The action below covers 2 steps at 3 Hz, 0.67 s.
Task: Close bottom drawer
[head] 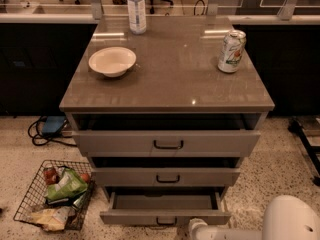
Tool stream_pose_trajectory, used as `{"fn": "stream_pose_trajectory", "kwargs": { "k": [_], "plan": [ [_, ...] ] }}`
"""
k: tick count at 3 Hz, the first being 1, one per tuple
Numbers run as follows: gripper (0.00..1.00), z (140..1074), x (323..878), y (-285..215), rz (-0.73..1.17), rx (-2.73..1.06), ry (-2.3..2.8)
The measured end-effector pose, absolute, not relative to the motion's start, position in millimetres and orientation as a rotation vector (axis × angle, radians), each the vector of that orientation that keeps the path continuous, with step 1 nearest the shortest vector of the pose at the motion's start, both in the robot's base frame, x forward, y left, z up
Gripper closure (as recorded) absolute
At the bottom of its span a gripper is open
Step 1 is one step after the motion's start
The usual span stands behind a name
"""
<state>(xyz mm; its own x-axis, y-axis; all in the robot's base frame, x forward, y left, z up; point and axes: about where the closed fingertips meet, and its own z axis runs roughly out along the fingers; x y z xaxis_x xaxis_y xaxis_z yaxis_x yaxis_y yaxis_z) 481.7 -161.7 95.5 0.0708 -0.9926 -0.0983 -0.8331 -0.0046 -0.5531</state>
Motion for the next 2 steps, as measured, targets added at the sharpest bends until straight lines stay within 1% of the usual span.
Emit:
{"fn": "stream_pose_trajectory", "kwargs": {
  "k": [2],
  "plan": [
    [0.17, 95.0, 481.5, -161.2, -0.445, -1.884, 1.807]
  ]
}}
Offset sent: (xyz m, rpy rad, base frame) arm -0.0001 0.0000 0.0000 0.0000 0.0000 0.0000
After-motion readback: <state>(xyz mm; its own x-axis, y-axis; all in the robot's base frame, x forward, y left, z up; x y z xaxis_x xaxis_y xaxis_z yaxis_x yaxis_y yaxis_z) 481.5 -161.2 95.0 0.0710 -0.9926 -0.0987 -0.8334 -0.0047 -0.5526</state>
